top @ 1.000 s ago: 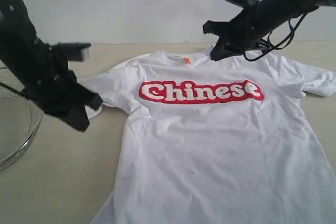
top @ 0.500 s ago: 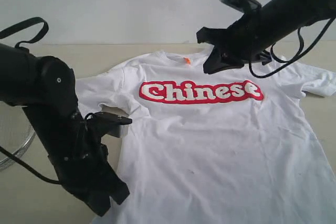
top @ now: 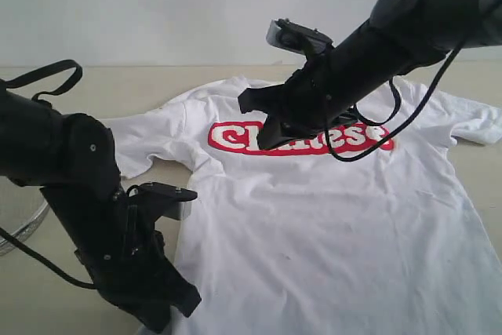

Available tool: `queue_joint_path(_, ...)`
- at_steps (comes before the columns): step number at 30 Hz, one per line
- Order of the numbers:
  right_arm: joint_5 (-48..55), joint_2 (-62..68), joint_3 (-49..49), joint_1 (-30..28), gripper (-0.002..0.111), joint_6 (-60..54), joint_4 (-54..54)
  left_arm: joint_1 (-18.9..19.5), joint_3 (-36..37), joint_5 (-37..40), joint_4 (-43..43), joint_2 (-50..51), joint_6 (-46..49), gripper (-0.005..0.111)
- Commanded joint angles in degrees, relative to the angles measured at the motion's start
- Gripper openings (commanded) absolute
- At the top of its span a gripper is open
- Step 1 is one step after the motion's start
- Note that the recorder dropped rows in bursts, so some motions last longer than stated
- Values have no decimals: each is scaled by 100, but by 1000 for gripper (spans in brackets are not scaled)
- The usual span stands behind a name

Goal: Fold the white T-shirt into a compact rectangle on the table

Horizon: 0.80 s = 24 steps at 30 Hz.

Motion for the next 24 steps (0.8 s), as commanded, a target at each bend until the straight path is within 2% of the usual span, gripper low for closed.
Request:
queue_joint_path(1, -22, 15, 243, 55, 0, 128, -43, -30, 27, -69, -40, 242, -68, 5)
queue_joint_path(5, -164, 15, 634, 44, 0, 12, -89, -30, 27, -69, 24, 328, -114, 5)
queue_joint_path(14, -280, 15, 1298, 95, 0, -321, -102, -30, 73, 98, 458, 316, -844, 5)
queue_joint_path(24, -404, 24, 1538, 95, 0, -338, -258, -30, 658, -197, 458, 306, -1316, 5)
